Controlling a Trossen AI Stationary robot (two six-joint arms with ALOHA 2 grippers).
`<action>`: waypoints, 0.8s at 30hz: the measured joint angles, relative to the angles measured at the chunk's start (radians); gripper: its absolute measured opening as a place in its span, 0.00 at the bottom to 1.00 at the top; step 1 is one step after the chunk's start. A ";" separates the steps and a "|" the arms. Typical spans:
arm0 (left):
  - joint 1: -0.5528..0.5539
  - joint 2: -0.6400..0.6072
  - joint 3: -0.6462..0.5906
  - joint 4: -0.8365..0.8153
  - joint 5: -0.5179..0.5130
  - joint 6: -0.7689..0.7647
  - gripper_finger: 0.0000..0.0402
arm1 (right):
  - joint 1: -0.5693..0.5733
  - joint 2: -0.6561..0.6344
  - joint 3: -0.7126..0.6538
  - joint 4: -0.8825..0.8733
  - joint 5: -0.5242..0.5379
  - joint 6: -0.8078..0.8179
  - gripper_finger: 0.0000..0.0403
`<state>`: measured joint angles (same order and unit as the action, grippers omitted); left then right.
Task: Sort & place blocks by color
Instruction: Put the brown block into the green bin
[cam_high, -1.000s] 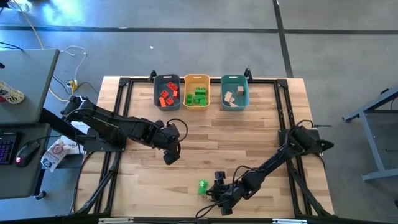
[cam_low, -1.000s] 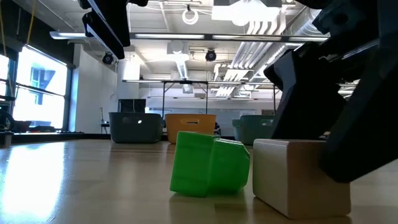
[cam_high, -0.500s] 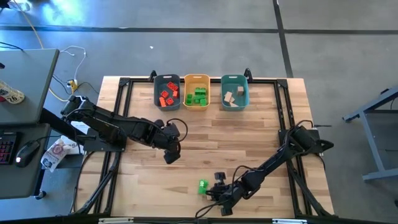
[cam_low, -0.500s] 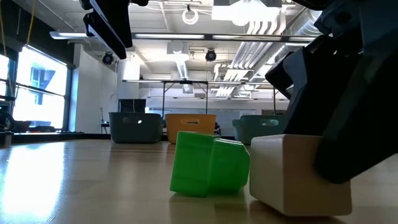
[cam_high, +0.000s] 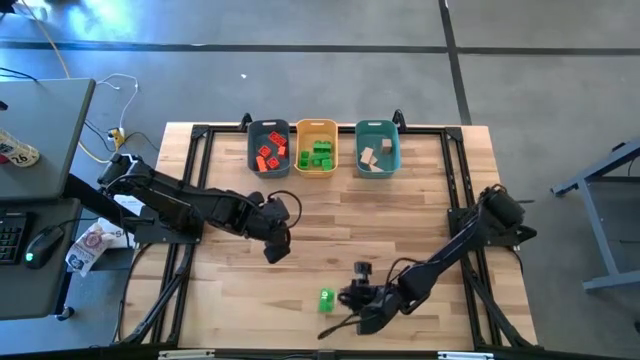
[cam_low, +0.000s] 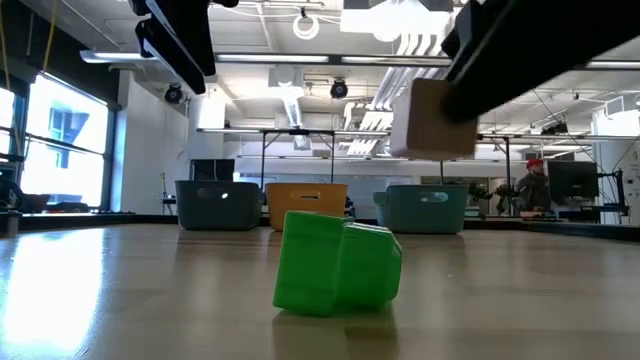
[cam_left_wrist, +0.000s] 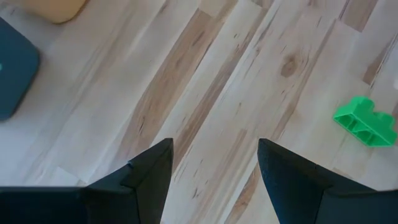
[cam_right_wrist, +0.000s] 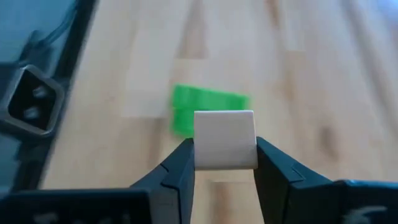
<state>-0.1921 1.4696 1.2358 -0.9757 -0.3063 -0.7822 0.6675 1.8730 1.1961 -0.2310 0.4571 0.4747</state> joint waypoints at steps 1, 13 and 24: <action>-0.003 0.000 0.000 0.001 -0.007 0.000 0.54 | -0.004 -0.014 0.000 -0.029 0.025 0.000 0.26; -0.054 0.000 0.000 0.010 -0.051 0.000 0.54 | -0.156 -0.189 0.000 -0.316 0.281 -0.001 0.26; -0.101 0.000 0.000 0.014 -0.073 0.026 0.54 | -0.420 -0.305 0.000 -0.497 0.360 -0.004 0.26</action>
<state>-0.2927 1.4696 1.2358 -0.9615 -0.3790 -0.7559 0.2478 1.5679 1.1961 -0.7285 0.8171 0.4703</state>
